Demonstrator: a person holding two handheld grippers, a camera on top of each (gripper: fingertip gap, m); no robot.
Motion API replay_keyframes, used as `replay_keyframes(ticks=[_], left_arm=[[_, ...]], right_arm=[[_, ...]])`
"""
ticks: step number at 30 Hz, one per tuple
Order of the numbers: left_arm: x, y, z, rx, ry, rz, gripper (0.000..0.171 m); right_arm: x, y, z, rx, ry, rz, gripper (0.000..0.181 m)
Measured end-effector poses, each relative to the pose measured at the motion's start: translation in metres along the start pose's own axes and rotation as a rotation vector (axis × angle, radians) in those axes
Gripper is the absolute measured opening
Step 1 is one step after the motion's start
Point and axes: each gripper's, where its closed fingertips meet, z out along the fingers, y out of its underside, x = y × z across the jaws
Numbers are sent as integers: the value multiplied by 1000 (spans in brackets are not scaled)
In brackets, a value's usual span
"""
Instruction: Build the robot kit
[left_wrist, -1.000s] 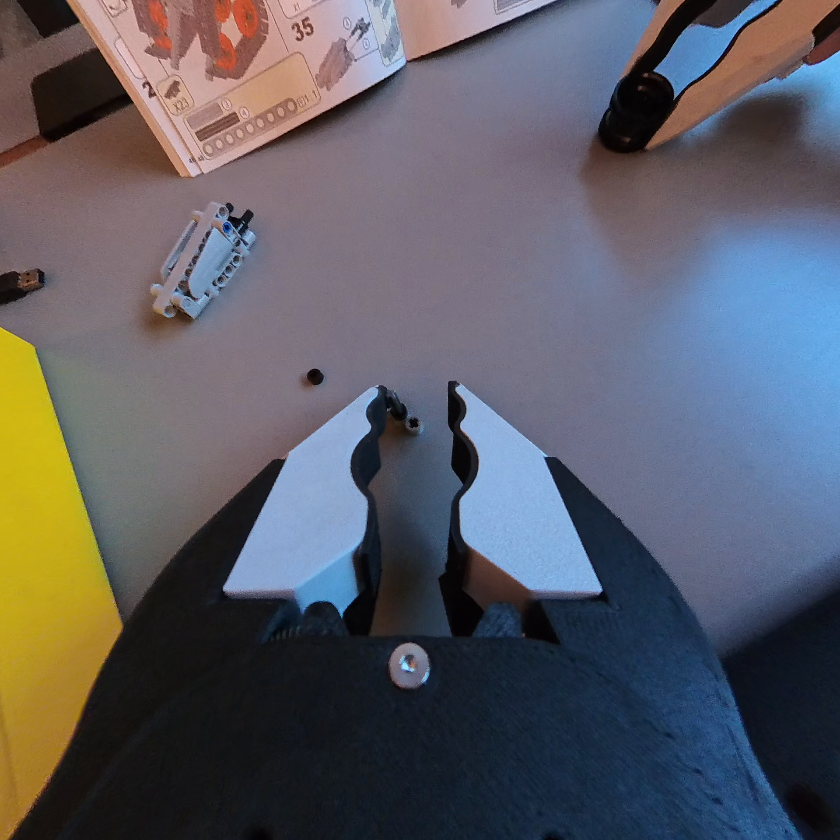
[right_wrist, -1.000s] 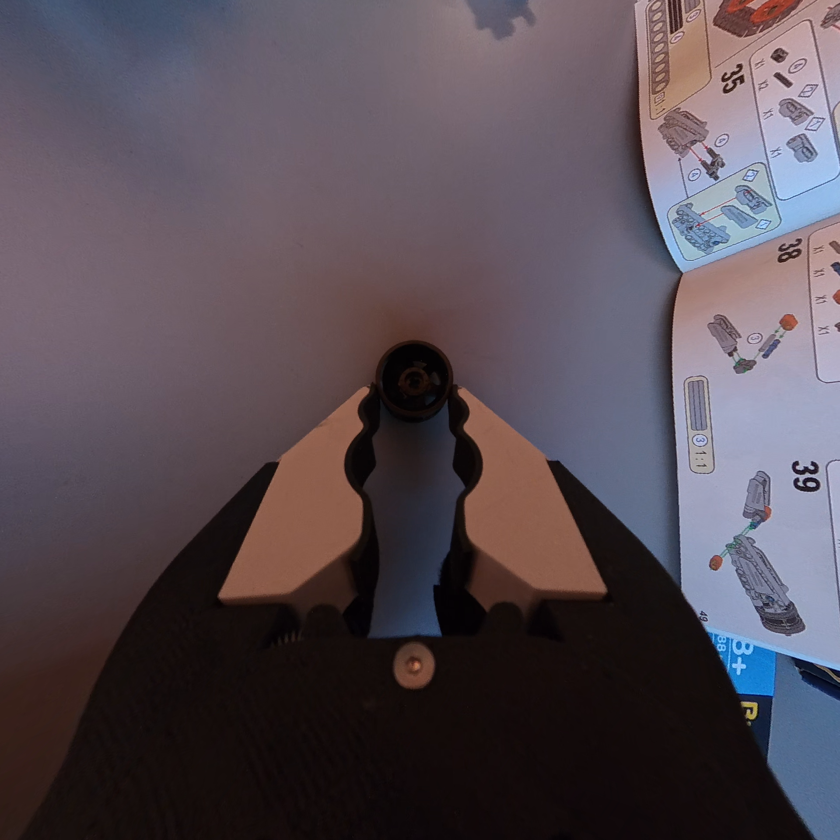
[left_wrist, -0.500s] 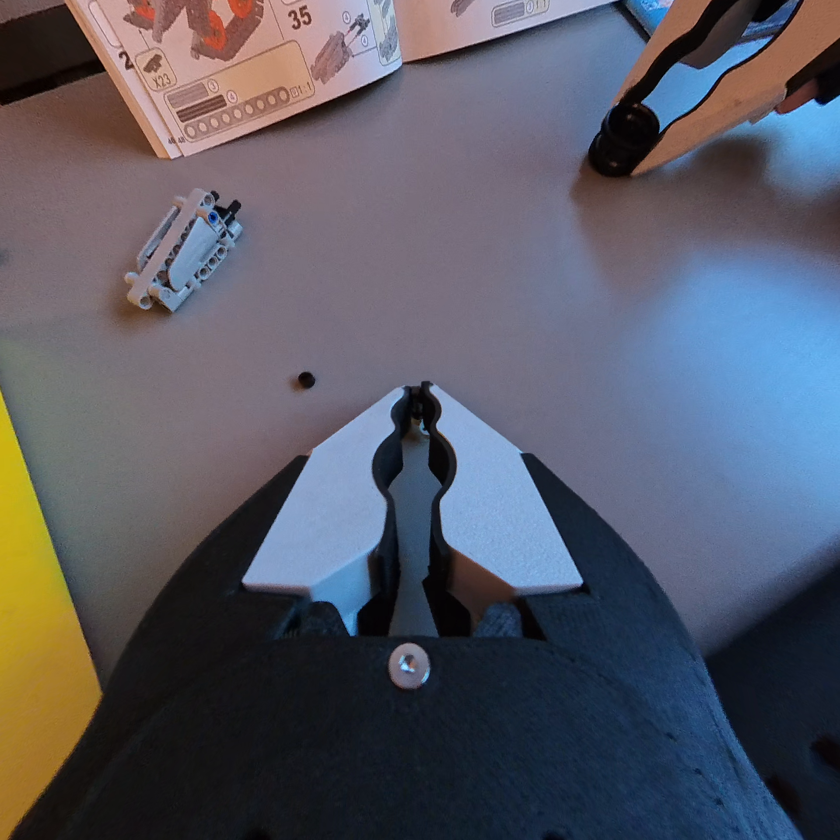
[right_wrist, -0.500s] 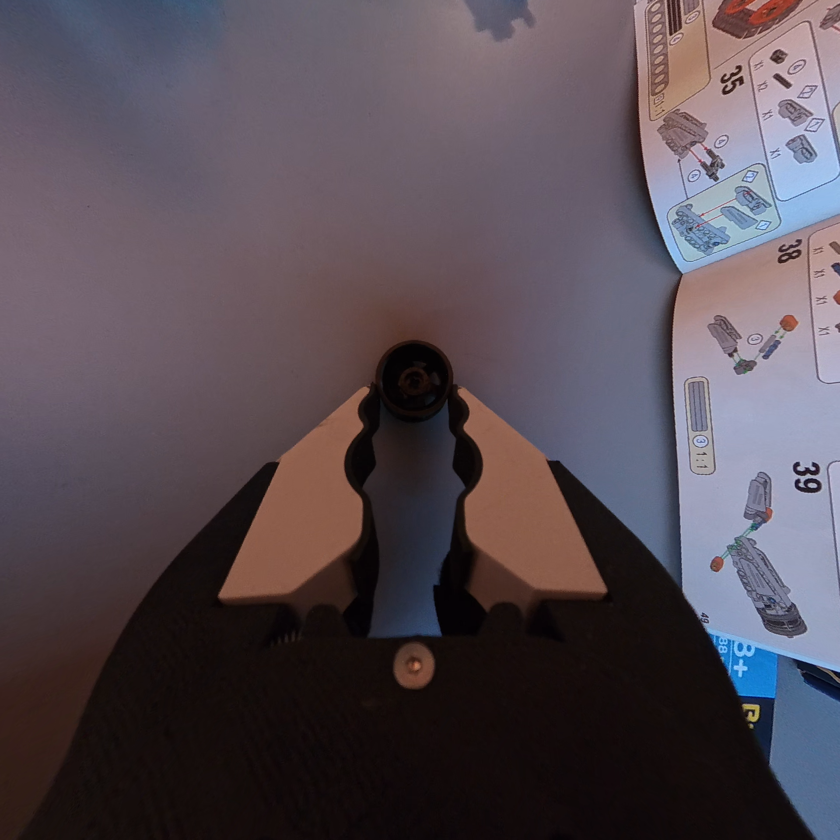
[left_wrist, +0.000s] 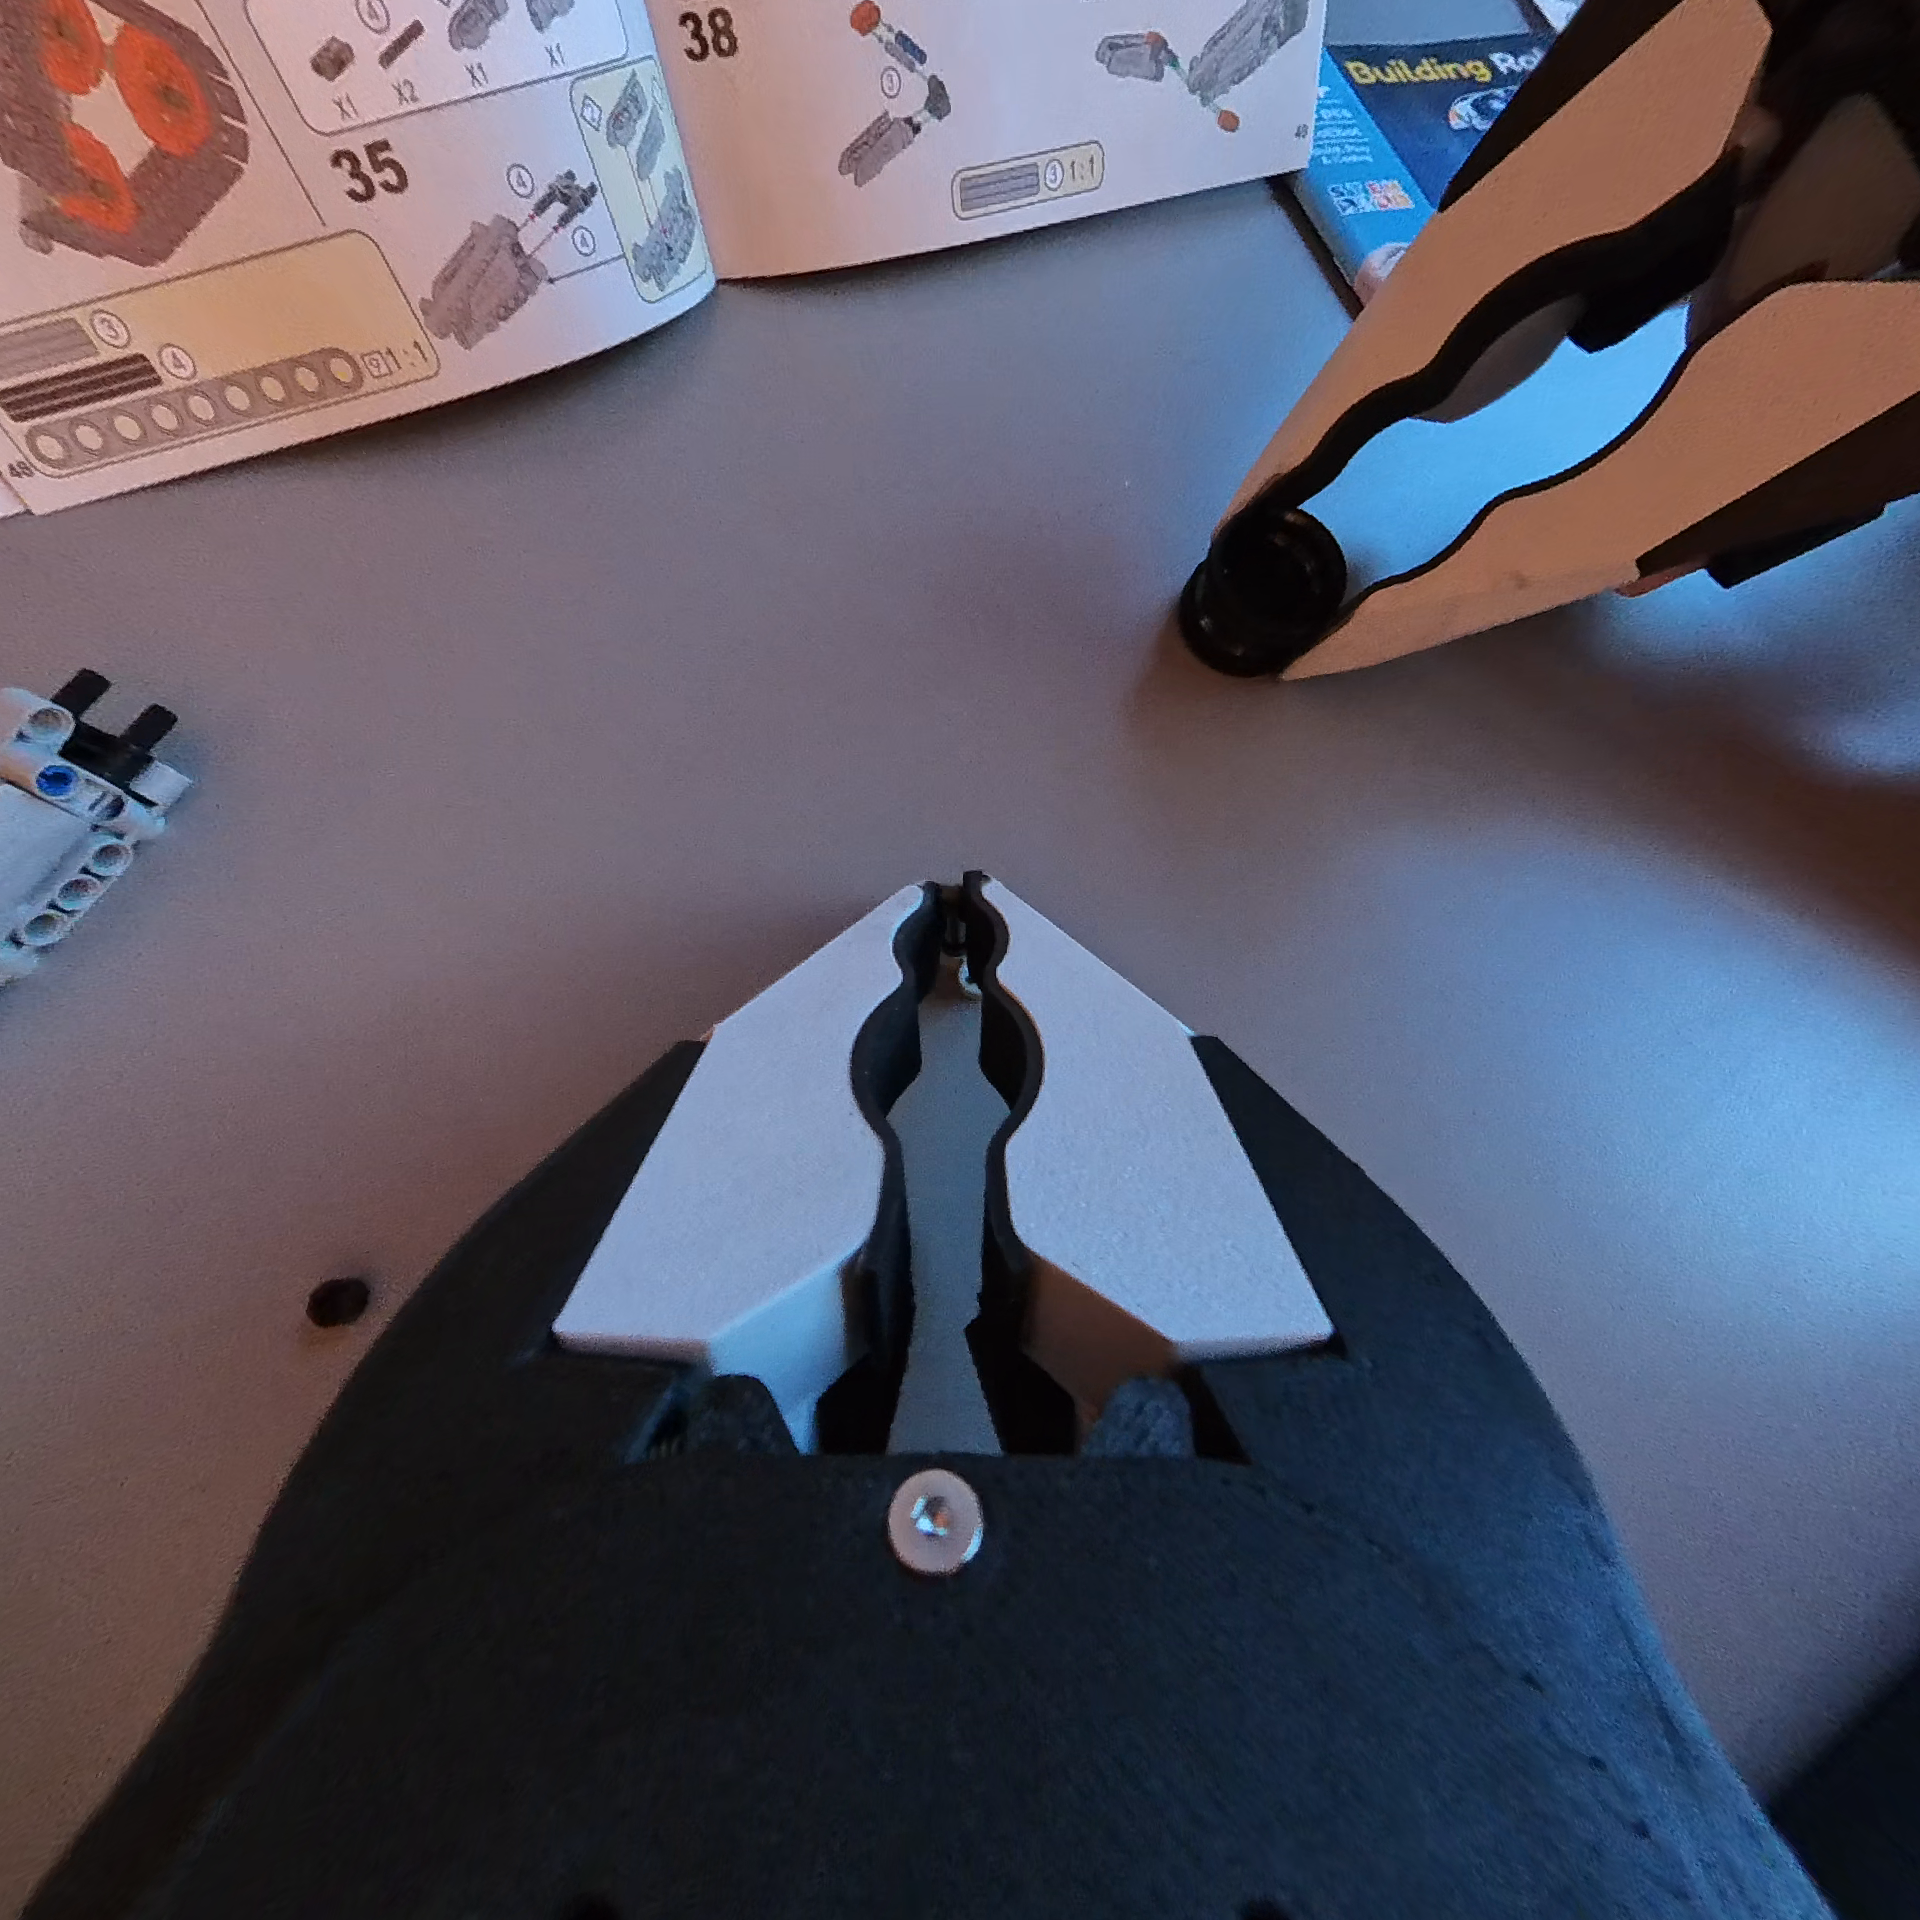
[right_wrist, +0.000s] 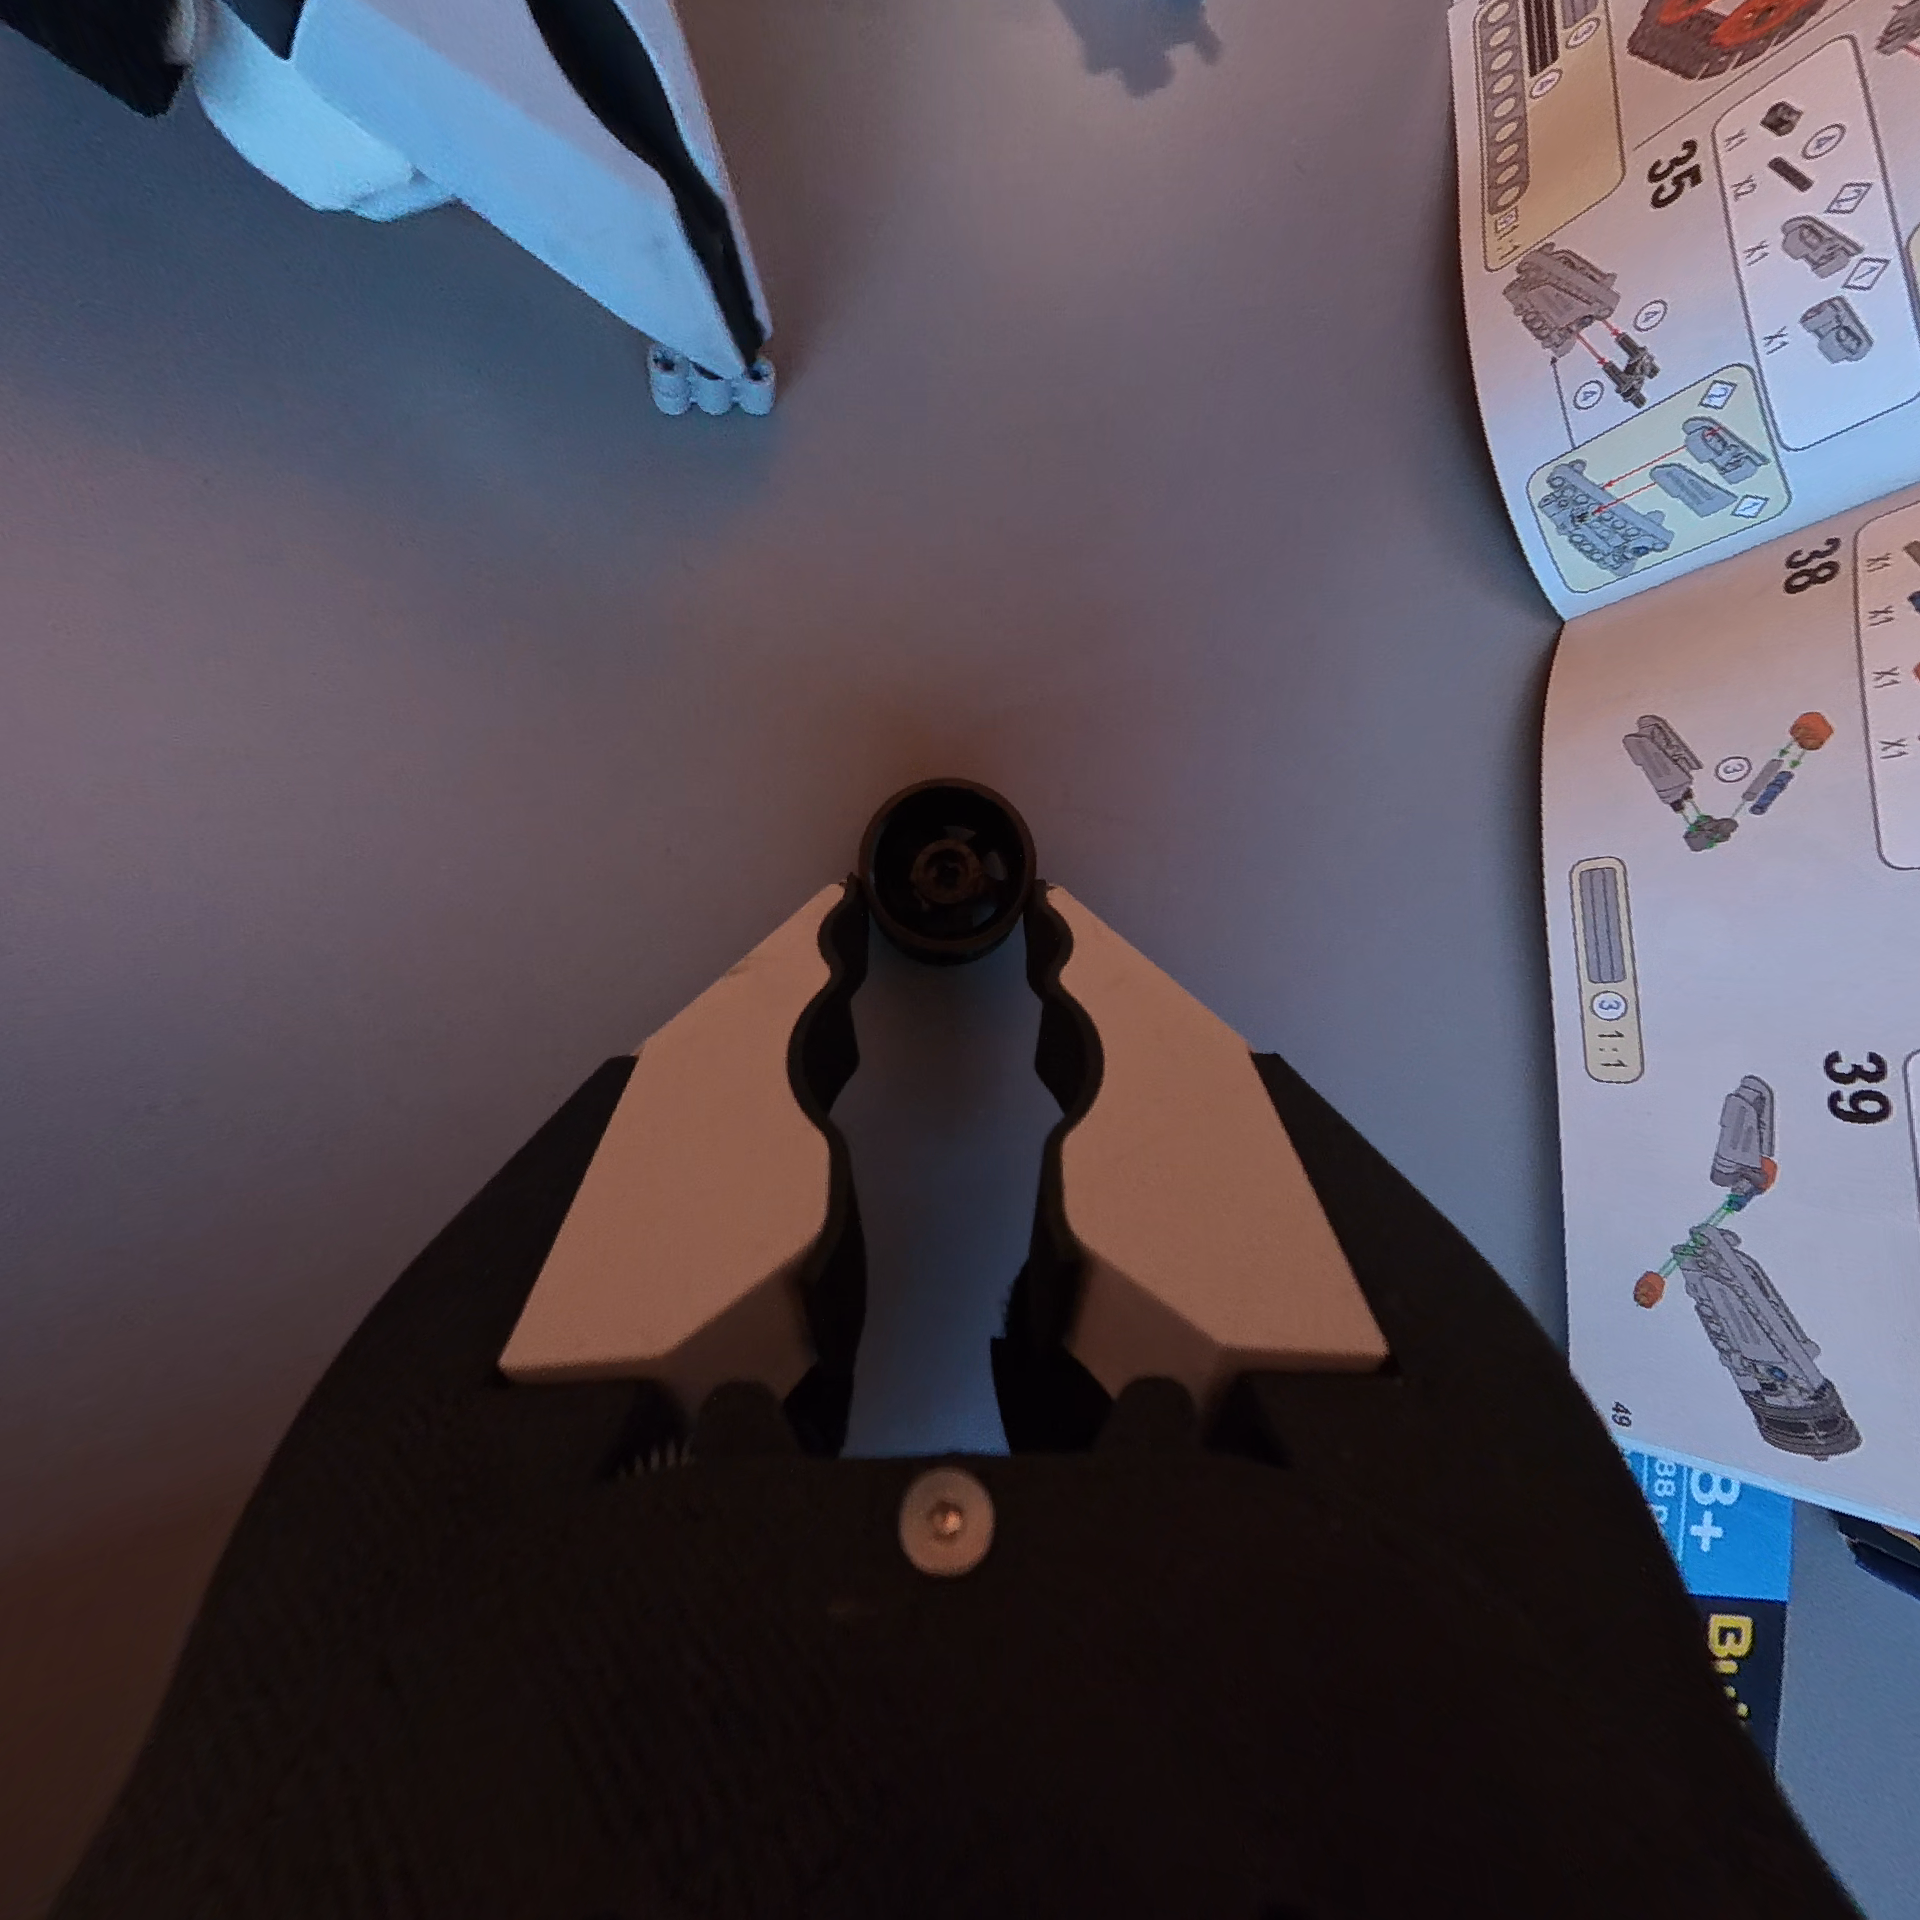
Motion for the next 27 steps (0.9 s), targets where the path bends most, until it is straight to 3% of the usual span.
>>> replay_keyframes(ticks=[5, 10, 15, 20, 27], left_arm=[[2, 4, -4, 6, 35, 0, 2], [1, 9, -12, -23, 91, 47, 40], [3, -5, -39, 71, 268, 212, 23], [9, -1, -28, 59, 343, 430, 17], [6, 10, -11, 18, 352, 316, 17]], right_arm=[[0, 0, 0, -5, 4, -6, 30], [0, 0, 0, 2, 1, 1, 30], [0, 0, 0, 4, -4, 2, 30], [0, 0, 0, 6, -3, 6, 30], [0, 0, 0, 11, -11, 11, 30]])
